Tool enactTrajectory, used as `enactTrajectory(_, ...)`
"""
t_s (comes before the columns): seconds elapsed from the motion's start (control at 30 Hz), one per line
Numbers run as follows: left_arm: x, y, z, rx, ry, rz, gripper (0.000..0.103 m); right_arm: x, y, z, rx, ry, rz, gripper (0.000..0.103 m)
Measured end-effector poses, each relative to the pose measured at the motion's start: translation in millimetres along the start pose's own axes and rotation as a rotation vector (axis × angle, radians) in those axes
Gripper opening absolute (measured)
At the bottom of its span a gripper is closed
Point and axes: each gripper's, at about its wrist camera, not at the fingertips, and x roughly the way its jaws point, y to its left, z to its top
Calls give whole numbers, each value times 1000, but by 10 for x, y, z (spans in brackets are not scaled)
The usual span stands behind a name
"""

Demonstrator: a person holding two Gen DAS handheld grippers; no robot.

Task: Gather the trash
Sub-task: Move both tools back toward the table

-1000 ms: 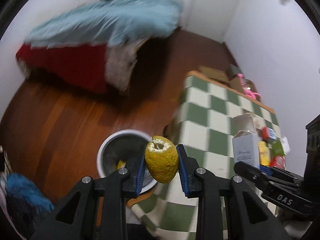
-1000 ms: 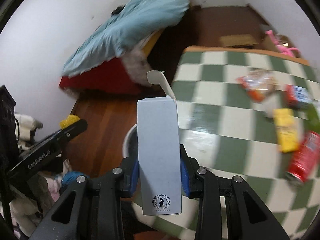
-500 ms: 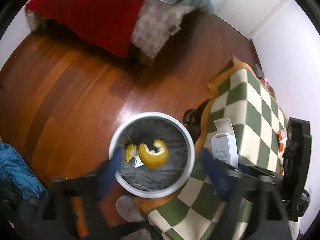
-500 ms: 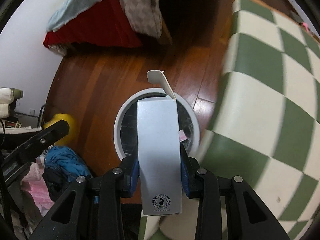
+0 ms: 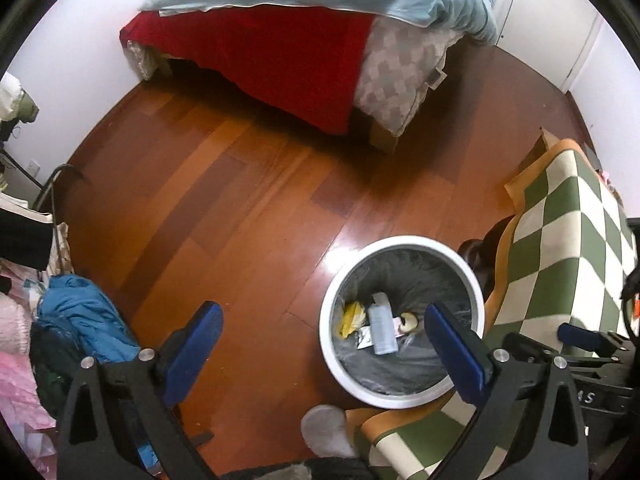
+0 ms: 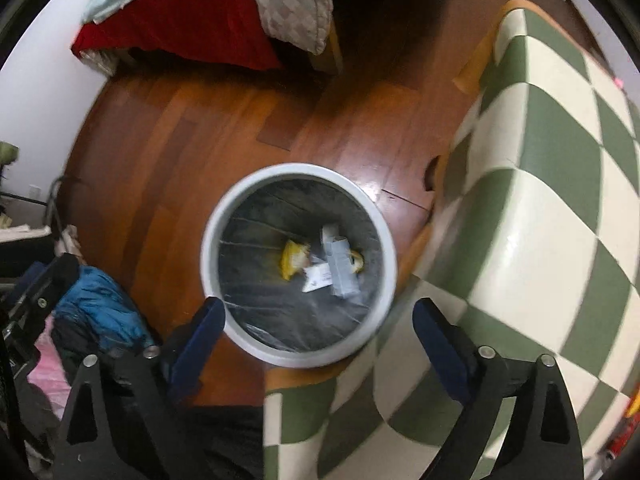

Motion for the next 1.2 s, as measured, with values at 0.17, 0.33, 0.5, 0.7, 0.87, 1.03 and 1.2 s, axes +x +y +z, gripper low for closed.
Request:
enactTrajectory(0.17,-96,-36,-132,30,-8,39,103,-190,-5,-159,5,-10,-31,100)
enactTrajectory(0.33,-248,-26,-225,32,-20,30,103,-393,24,-302,-2,-32,-51,100)
enactTrajectory(0.5,-418,-26,-280,36,-38,30,103,-597,46,-417,-14,-63,-54,100)
enactTrajectory(0.7,-762,-28,-348,42,-85,25,103,-864,67,-558,-14,-112,-32,100)
enactTrajectory(0.87,-1094,-54,-423,50,-136,19,103,-1176,62,-728,-5,-165,8,100)
enactTrajectory(1.03,-1501,-115,-517,64,-194,1,103,-1547,-13,-935,4,-230,57,100)
enactTrajectory(1.2,-1918,-322,-563,71,-256,-42,103,-2048,-240,-1216,37,-332,145,100)
